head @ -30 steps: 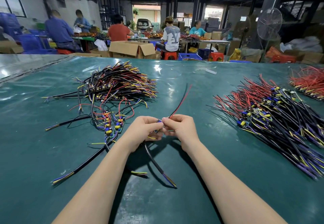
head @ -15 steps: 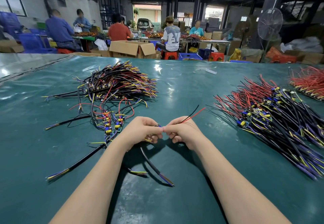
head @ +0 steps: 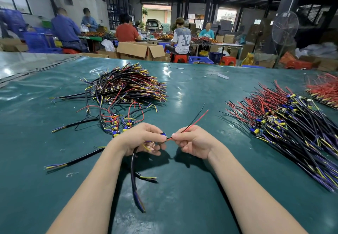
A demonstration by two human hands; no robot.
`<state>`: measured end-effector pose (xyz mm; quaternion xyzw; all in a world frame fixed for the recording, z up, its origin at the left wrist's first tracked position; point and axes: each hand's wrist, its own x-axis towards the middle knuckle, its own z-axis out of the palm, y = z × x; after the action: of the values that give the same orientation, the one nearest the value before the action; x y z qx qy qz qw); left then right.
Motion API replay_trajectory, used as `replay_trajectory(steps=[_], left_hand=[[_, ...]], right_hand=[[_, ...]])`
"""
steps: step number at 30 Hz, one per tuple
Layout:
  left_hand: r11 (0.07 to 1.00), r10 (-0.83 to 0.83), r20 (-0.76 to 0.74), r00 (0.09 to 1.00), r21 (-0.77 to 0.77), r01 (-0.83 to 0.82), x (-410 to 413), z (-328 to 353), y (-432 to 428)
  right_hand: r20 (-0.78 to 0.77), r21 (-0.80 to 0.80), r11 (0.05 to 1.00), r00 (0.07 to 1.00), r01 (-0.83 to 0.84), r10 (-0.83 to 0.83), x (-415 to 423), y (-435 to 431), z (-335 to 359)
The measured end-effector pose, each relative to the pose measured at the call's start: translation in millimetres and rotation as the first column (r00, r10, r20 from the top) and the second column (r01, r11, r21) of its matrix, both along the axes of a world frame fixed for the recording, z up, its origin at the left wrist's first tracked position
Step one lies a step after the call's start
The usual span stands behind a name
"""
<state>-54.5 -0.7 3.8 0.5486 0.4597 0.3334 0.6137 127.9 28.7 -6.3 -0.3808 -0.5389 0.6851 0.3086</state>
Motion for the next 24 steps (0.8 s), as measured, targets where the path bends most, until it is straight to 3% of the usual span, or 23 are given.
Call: replay_trajectory(steps=[9, 14, 19, 24], left_hand=[[1.000, 0.001, 0.004, 1.000, -0.016, -0.001, -2.4, -1.9, 2.0], [0.997, 0.062, -0.077, 0.995, 0.044, -0.059, 5.1, -3.6, 4.9], [0.994, 0.091, -0.183, 0.979, 0.083, -0.076, 11.8, -2.1, 5.5], [0.991, 0.082, -0.252, 0.964, 0.125, -0.052, 14.5, -1.3, 6.9]], right_hand=[[-0.089, -0.060, 0.997, 0.995, -0.041, 0.036, 2.4, -2.7, 1.6], [0.179, 0.112, 0.988, 0.976, 0.106, -0.125, 4.7, -0.7, 5.1], [0.073, 0.078, 0.992, 0.992, 0.101, -0.107, 2.9, -0.8, 4.9], [0.083, 0.119, 0.985, 0.987, 0.128, -0.138, 1.3, -1.4, 7.4]])
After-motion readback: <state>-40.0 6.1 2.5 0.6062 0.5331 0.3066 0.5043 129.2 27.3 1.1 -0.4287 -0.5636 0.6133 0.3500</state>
